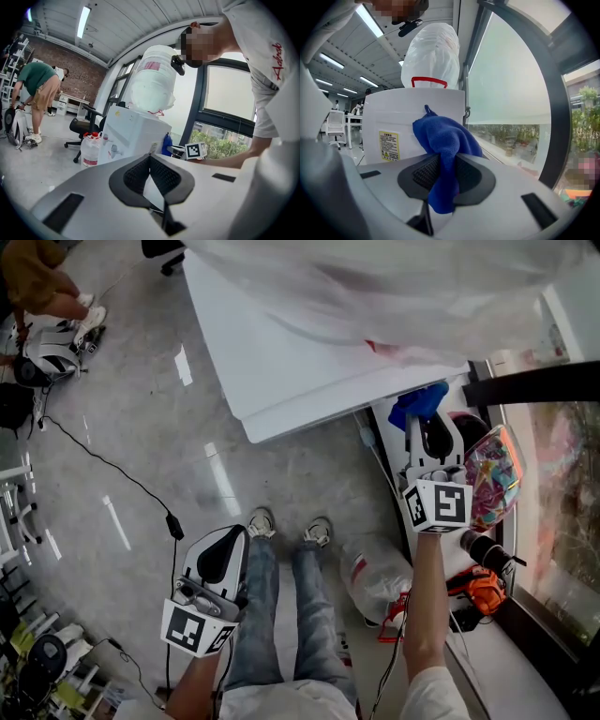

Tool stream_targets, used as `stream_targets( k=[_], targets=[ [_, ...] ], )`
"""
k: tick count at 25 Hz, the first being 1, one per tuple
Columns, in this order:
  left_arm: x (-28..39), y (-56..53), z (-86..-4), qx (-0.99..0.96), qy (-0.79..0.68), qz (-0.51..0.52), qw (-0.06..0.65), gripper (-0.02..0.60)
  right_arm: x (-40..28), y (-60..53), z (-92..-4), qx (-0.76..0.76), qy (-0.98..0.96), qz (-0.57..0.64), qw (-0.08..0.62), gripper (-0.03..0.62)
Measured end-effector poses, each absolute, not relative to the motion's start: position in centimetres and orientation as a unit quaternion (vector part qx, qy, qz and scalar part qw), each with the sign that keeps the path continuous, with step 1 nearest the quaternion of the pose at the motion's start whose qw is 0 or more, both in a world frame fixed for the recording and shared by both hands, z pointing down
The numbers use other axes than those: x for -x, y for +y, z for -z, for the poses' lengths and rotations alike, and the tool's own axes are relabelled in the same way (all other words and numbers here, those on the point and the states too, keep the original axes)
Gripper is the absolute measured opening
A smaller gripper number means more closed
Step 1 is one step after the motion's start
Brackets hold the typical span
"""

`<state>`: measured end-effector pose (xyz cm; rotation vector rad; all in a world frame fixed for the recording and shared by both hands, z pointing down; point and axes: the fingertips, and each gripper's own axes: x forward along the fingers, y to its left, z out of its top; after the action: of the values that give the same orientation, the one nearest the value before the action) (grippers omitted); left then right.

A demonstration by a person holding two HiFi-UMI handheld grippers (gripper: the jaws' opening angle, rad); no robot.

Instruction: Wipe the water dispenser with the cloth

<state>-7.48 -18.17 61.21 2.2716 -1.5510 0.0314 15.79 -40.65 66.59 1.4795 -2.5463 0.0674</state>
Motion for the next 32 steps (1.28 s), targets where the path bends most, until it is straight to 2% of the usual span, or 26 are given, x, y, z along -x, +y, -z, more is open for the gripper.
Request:
stream_targets(
  k=[9,15,18,23,27,32],
  targets=[
    [7.7,-17.7,-61.2,-0.811,-0.552,-0.009,0.195,0.011,-13.7,-38.8,-67.1,-0.485,-0.869,-0.030,0.096,0.097],
    [8.1,-16.3,-61.4,-0.812,-0.550,-0.005,0.195,0.011,-5.2,-32.4,-69.4,-0.412,-0.905,-0.050,0.098,0.097],
    [9.1,-15.4,-62.0,-0.808,-0.555,-0.004,0.197,0.011,0.6,-29.2,-70.1,-0.366,-0.926,-0.050,0.077,0.097],
    [10.9,-13.6,-63.5,-0.799,-0.565,-0.011,0.207,0.011,7.0,-26.0,-72.1,-0.309,-0.943,-0.059,0.109,0.097],
    [11.3,-13.4,-64.1,-0.796,-0.568,-0.013,0.209,0.011,6.8,-27.5,-72.5,-0.328,-0.938,-0.070,0.085,0.097],
    [10.9,-13.8,-64.7,-0.798,-0.565,-0.012,0.209,0.011,2.0,-29.9,-74.0,-0.370,-0.921,-0.073,0.098,0.097]
  ],
)
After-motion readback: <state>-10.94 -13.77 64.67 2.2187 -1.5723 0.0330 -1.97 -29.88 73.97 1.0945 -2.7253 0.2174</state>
